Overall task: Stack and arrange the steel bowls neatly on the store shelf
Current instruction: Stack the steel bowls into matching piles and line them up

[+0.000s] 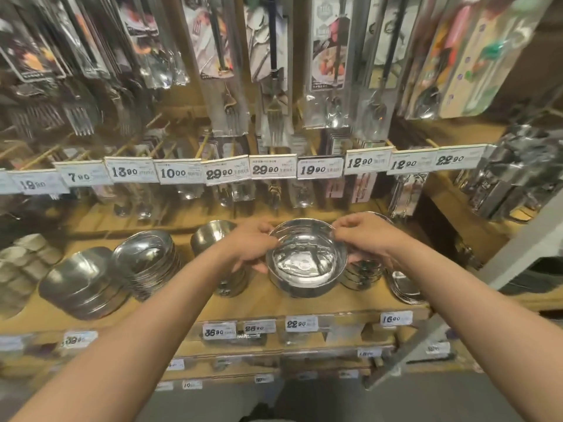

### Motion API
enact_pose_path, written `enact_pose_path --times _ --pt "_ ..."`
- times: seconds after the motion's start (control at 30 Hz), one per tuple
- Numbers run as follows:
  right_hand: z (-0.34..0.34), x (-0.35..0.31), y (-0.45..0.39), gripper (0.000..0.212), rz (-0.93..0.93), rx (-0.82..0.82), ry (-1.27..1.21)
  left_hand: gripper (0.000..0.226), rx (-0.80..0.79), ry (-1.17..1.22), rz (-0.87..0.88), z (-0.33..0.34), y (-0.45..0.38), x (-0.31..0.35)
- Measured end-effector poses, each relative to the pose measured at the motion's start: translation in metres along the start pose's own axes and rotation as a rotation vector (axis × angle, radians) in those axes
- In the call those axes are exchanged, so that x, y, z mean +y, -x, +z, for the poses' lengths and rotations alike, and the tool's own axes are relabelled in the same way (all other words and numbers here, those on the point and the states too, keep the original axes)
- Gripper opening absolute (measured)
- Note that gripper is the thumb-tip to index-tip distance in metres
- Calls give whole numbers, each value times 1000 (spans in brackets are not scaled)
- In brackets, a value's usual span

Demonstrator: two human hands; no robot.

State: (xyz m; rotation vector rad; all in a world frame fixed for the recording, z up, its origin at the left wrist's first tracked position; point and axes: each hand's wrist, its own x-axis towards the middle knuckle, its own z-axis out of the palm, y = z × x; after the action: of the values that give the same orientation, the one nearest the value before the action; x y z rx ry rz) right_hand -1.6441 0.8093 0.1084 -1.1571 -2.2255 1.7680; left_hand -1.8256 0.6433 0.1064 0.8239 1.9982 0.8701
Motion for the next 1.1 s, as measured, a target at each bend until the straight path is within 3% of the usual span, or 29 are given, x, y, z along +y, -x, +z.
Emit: enact_pose_path --times 0.17,0.37,0.6,0.93,1.1 --pt "13 16 -5 41 61 -5 -178 17 243 260 -98 14 2 -15" --pt "37 25 -27 24 53 113 -281 8 411 326 -112 27 -14 -26" --pt "49 41 -49 17 51 211 -193 14 401 365 -134 41 -41 -48" --pt "67 77 -85 27 87 282 -153 31 417 114 -122 47 -78 -79" --pt "70 75 -91 15 94 324 -84 30 381 108 -138 48 -89 -83"
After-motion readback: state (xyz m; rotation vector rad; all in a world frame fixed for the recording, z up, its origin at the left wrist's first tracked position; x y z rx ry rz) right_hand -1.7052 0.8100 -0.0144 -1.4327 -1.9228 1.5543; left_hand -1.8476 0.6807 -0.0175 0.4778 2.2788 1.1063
